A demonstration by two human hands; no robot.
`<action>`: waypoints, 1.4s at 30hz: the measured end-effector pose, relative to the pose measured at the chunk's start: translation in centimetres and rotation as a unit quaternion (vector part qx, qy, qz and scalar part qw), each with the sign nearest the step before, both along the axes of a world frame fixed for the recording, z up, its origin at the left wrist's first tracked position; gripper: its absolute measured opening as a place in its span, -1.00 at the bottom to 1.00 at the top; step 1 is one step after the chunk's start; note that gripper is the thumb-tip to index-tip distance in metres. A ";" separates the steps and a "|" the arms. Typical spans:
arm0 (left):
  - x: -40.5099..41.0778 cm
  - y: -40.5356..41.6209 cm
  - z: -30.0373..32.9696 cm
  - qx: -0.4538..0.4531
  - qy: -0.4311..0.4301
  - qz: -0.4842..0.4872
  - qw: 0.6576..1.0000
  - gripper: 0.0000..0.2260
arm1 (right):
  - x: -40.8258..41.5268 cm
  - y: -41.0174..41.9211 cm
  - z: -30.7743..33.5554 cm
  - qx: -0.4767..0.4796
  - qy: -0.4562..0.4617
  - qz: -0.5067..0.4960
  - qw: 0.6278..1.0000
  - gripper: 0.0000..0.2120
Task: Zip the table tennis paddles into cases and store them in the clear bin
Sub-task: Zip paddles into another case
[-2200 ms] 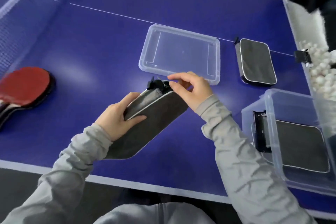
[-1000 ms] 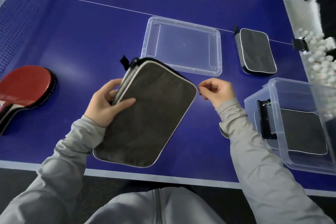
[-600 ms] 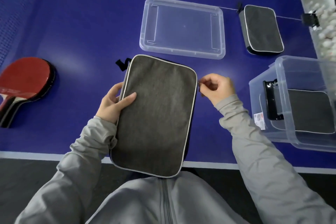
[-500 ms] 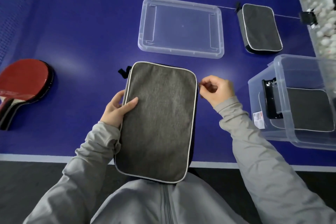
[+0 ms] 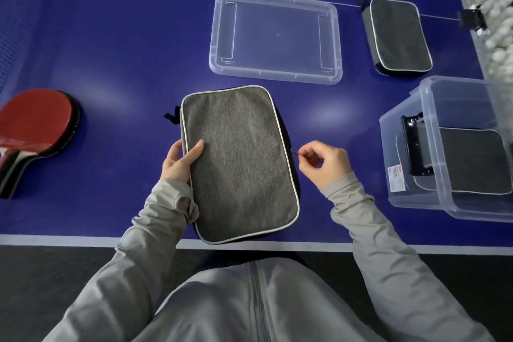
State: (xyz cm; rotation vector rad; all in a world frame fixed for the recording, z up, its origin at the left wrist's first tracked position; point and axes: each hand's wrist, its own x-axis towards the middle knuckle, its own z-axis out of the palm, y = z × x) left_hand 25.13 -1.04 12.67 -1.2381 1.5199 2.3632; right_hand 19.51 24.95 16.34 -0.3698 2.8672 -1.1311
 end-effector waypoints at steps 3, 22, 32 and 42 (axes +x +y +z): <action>-0.1 0.0 -0.5 -0.012 -0.028 0.051 0.998 -0.79 | 0.8 0.2 -0.2 0.001 -0.011 -0.001 1.000 -0.97; -1.8 3.1 0.4 -0.069 -0.155 0.301 0.939 -0.56 | 7.8 -2.2 -0.9 -0.040 -0.044 -0.037 0.998 -0.92; -3.0 4.1 0.8 -0.062 -0.208 0.344 0.914 -0.59 | 10.3 -5.4 -0.9 -0.106 -0.084 -0.022 0.991 -0.96; -3.1 4.7 0.6 -0.065 -0.178 0.331 0.924 -0.57 | 10.1 -6.5 -1.1 -0.116 -0.109 0.017 0.987 -0.94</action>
